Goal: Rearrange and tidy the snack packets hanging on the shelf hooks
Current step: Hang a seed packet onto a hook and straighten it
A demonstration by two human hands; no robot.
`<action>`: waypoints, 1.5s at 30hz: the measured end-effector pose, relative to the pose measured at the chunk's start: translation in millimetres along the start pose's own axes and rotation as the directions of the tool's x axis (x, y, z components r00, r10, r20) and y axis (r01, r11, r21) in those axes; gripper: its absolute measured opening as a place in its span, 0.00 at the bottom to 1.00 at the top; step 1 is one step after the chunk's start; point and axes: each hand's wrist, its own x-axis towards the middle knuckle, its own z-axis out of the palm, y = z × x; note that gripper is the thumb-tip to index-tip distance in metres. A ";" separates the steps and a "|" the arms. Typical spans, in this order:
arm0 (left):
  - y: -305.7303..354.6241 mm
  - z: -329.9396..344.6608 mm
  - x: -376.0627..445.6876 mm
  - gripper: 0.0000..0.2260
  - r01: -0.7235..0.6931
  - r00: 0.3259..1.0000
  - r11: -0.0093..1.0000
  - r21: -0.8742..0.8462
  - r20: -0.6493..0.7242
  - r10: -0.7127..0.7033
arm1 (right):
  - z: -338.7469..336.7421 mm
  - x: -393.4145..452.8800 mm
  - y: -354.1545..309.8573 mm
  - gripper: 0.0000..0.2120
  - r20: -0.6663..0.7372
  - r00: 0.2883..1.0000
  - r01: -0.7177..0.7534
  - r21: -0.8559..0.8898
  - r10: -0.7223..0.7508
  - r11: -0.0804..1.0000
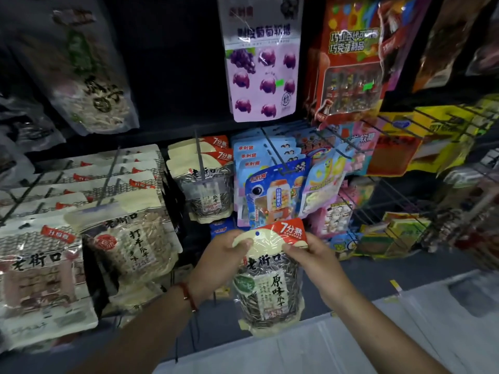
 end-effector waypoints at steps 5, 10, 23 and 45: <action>-8.3 2.3 -2.6 0.10 0.081 0.995 0.995 -0.056 0.063 -0.077 | -4.3 1.0 13.7 0.07 0.006 0.998 -0.059 0.049 0.058 0.997; -32.3 -1.5 -20.9 0.07 0.117 0.980 0.993 -0.013 0.163 -0.113 | 5.9 -4.6 34.0 0.05 -0.004 0.991 -0.133 0.052 0.133 0.990; -118.1 -77.7 -89.6 0.09 0.209 0.964 0.978 0.014 0.166 -0.208 | 120.5 -31.7 77.5 0.05 0.036 0.972 -0.233 0.008 0.233 0.972; -250.6 -235.5 -193.8 0.08 0.128 0.982 0.978 0.166 0.117 -0.148 | 336.7 -124.4 110.3 0.12 0.002 0.925 -0.379 -0.084 0.381 0.921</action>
